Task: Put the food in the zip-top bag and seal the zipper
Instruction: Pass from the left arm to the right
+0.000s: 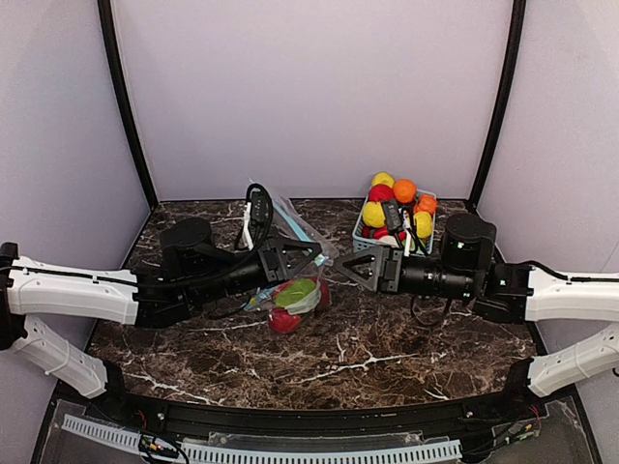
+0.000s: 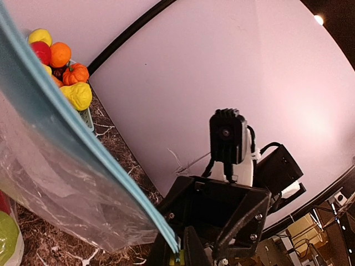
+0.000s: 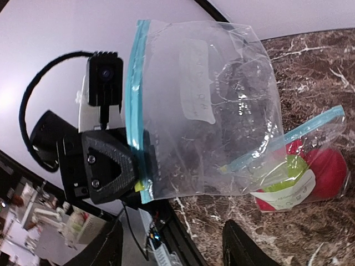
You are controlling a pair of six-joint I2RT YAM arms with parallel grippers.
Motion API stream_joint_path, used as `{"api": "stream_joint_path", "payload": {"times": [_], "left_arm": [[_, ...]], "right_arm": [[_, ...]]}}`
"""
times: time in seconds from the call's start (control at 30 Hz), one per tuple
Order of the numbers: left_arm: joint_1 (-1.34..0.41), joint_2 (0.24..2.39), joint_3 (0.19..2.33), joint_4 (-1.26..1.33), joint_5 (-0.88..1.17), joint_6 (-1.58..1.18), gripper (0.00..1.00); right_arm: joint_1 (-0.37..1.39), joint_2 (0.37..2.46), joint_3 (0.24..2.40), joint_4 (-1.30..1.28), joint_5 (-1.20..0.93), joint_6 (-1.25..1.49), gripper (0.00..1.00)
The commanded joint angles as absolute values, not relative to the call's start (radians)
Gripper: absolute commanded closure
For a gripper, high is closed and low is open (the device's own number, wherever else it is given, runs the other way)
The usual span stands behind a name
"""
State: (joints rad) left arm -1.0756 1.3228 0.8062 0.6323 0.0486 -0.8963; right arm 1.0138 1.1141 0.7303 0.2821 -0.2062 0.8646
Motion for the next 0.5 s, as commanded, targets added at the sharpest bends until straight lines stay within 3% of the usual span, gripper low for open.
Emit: {"api": "stream_joint_path", "payload": {"times": [0.0, 0.2, 0.47], "left_arm": [[-1.060, 1.275, 0.863, 0.482, 0.030, -0.974, 0.99], [-1.042, 1.260, 0.887, 0.373, 0.081, -1.047, 0.99], [-1.035, 1.240, 0.891, 0.309, 0.098, -1.077, 0.99]], "right_arm": [[1.065, 1.081, 0.781, 0.188, -0.043, 0.550, 0.41], [1.105, 1.071, 0.839, 0.058, 0.086, 0.190, 0.42], [1.190, 1.154, 0.927, 0.034, 0.208, -0.044, 0.45]]}}
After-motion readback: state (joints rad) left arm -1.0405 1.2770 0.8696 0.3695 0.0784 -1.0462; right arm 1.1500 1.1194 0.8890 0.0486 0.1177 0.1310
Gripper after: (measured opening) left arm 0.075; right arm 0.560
